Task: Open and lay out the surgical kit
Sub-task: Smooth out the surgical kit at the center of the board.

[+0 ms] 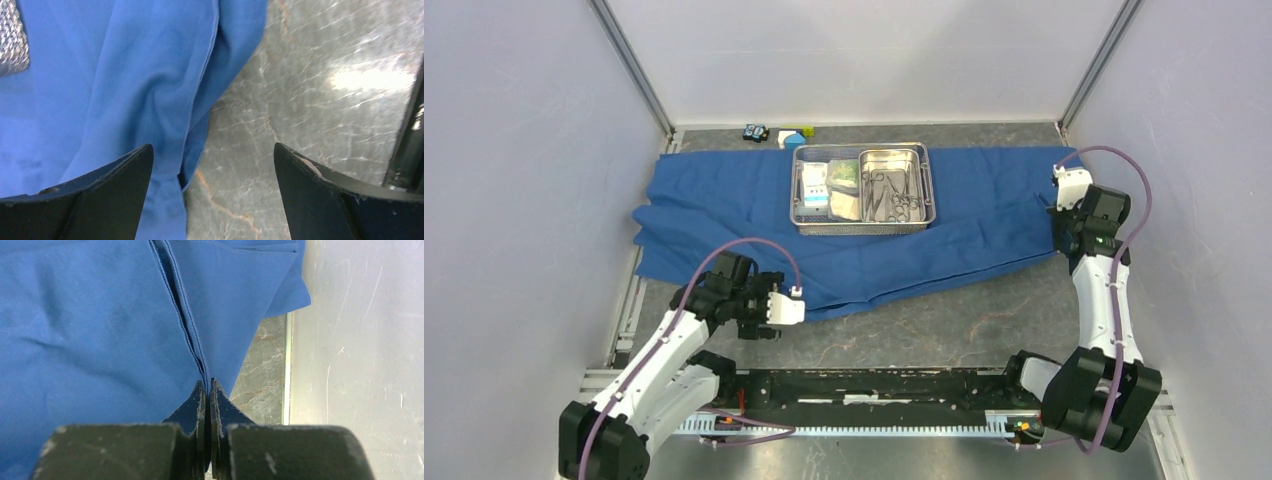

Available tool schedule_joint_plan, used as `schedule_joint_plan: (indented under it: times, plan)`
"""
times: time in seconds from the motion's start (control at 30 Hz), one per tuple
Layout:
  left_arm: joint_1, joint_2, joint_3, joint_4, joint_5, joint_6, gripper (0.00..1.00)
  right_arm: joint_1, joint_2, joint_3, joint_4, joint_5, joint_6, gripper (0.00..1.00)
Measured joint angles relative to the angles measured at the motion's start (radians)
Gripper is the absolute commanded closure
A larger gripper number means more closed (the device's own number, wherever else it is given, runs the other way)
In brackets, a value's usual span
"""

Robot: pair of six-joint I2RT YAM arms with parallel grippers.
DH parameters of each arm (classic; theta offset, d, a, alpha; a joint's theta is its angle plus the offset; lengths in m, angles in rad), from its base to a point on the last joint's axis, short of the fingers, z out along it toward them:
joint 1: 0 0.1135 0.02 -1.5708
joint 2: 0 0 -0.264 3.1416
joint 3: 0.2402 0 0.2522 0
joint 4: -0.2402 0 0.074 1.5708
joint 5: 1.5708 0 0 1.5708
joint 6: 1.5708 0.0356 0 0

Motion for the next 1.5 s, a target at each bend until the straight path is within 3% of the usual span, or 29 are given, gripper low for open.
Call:
schedule_joint_plan:
  times: [0.27, 0.43, 0.7, 1.0, 1.2, 1.4, 1.5]
  plan:
    - [0.003, -0.076, 0.031, -0.032, -0.113, 0.007, 0.03, -0.013, 0.006, 0.0, -0.019, -0.013, -0.002, 1.0]
    - [0.035, -0.07, 0.071, -0.091, -0.177, 0.093, 0.05, -0.017, 0.074, 0.035, -0.022, -0.023, -0.004, 1.0]
    - [0.131, 0.1, 0.103, -0.16, -0.207, 0.301, 0.09, -0.019, 0.194, 0.105, -0.018, -0.046, -0.013, 1.0]
    - [0.158, 0.288, 0.126, -0.134, -0.216, 0.383, 0.23, -0.019, 0.283, 0.167, -0.019, -0.084, -0.02, 1.0]
    - [0.158, 0.363, 0.129, -0.082, -0.229, 0.415, 0.39, -0.019, 0.305, 0.191, -0.021, -0.106, -0.02, 1.0]
    - [0.159, 0.42, 0.13, -0.031, -0.28, 0.447, 0.49, -0.02, 0.323, 0.193, -0.022, -0.109, -0.023, 1.0]
    - [0.166, 0.422, 0.118, 0.003, -0.299, 0.46, 0.61, -0.023, 0.33, 0.193, -0.023, -0.109, -0.028, 1.0]
